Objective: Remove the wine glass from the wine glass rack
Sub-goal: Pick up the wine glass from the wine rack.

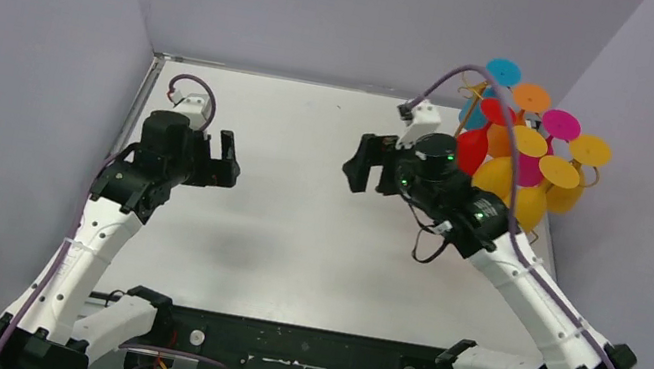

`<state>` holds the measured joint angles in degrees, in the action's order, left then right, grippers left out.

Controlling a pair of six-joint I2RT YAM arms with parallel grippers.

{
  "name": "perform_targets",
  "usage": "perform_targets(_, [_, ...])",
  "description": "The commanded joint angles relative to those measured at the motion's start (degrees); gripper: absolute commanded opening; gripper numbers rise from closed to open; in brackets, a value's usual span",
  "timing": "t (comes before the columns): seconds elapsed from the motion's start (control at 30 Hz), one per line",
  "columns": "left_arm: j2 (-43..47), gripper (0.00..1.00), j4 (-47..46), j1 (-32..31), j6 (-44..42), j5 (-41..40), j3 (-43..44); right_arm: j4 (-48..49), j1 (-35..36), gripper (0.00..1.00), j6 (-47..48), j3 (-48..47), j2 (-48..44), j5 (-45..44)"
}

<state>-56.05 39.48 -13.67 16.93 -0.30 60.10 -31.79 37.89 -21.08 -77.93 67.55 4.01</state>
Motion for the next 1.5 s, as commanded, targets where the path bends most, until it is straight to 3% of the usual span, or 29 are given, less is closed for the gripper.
perform_targets(0.0, [1.7,0.97,-3.7,0.0,0.7,-2.5,-1.8,-0.8,6.4,1.00,-6.6,3.2,6.0,-15.4])
perform_targets(0.1, [2.3,0.97,-3.4,0.0,0.7,-4.7,-3.7,-0.4,6.8,1.00,-9.9,7.6,8.6,-18.7])
perform_targets(0.2, [3.0,0.97,-3.3,0.0,0.9,-4.8,-5.4,0.4,6.8,1.00,-8.5,13.3,9.7,-15.1])
perform_targets(0.37, [3.9,0.97,-3.4,0.0,0.9,-5.0,-7.7,2.2,6.4,1.00,-14.7,23.3,6.7,-19.6])
perform_targets(0.6, [3.9,0.97,-4.6,0.0,1.5,-4.4,-9.1,12.9,4.2,1.00,-24.7,43.0,-10.7,-21.1])
perform_targets(0.67, [4.2,0.97,-5.4,0.0,1.8,-4.0,-9.8,13.7,2.5,1.00,-29.4,50.3,-18.5,-23.0])
perform_targets(0.8, [4.6,0.97,-6.8,0.0,2.0,-3.3,-11.2,12.1,-0.4,1.00,-33.1,56.3,-29.8,-26.0])
perform_targets(0.93, [4.6,0.97,-7.1,0.0,2.3,-3.2,-11.4,3.7,-1.8,1.00,-41.1,58.1,-36.0,-31.9])
perform_targets(1.03, [4.9,0.97,-7.3,0.0,2.4,-3.3,-11.8,1.5,-1.9,1.00,-41.9,58.5,-38.7,-35.5])
perform_targets(1.33, [5.2,0.97,-7.7,0.0,2.7,-3.2,-12.1,-8.6,-2.2,1.00,-52.6,55.1,-38.8,-45.8])
perform_targets(1.47, [5.3,0.97,-8.1,0.0,2.9,-2.9,-12.5,-9.3,-2.2,1.00,-51.5,53.1,-40.3,-49.8])
